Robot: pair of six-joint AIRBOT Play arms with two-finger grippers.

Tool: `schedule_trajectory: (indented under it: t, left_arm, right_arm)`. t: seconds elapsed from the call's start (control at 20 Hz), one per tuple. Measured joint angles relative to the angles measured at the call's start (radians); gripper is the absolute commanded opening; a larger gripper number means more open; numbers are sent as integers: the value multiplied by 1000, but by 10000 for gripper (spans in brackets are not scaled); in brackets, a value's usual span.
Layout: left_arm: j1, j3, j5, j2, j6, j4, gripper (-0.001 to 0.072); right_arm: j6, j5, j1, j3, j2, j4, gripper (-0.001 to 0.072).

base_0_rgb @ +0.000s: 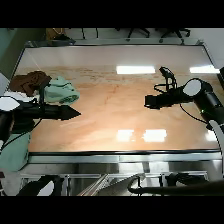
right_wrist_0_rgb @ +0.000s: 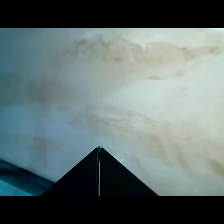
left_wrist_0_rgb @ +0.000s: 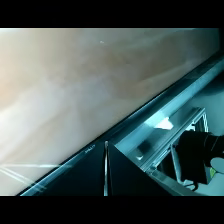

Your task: Fold the shirts.

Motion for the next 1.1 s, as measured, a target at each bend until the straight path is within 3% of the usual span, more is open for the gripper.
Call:
schedule_trajectory:
  t: [0.1, 0.35, 0.65, 0.7, 0.75, 0.8, 0.95, 1.05, 1.1]
  left_arm:
    - [3, 12, 35, -72, -6, -45, 13]
    - [35, 128, 24, -228, 85, -69, 14]
    - [114, 286, 235, -289, 80, 247, 13]
    - [127, 299, 281, -292, 79, 294, 25]
    - [140, 303, 335, -294, 79, 331, 368]
    - [151, 299, 390, -296, 79, 358, 680]
    - [184, 250, 581, -305, 92, 418, 673]
    - [203, 216, 671, -328, 107, 435, 673]
    - [213, 203, 697, -352, 110, 443, 673]
  right_arm:
    - [0, 0, 0, 0, -1, 0, 18]
    - [0, -2, 0, 0, -10, 2, 18]
    - [0, -17, 0, 0, -30, 16, 29]
    - [0, -19, 0, 0, -34, 16, 146]
    - [0, -24, 0, 0, -38, 16, 374]
    - [0, -26, 0, 0, -42, 16, 488]
    - [0, -51, 0, 0, -56, 2, 495]
    - [0, -65, -1, 0, -64, -12, 630]
    - [0, -71, -1, 0, -68, -19, 653]
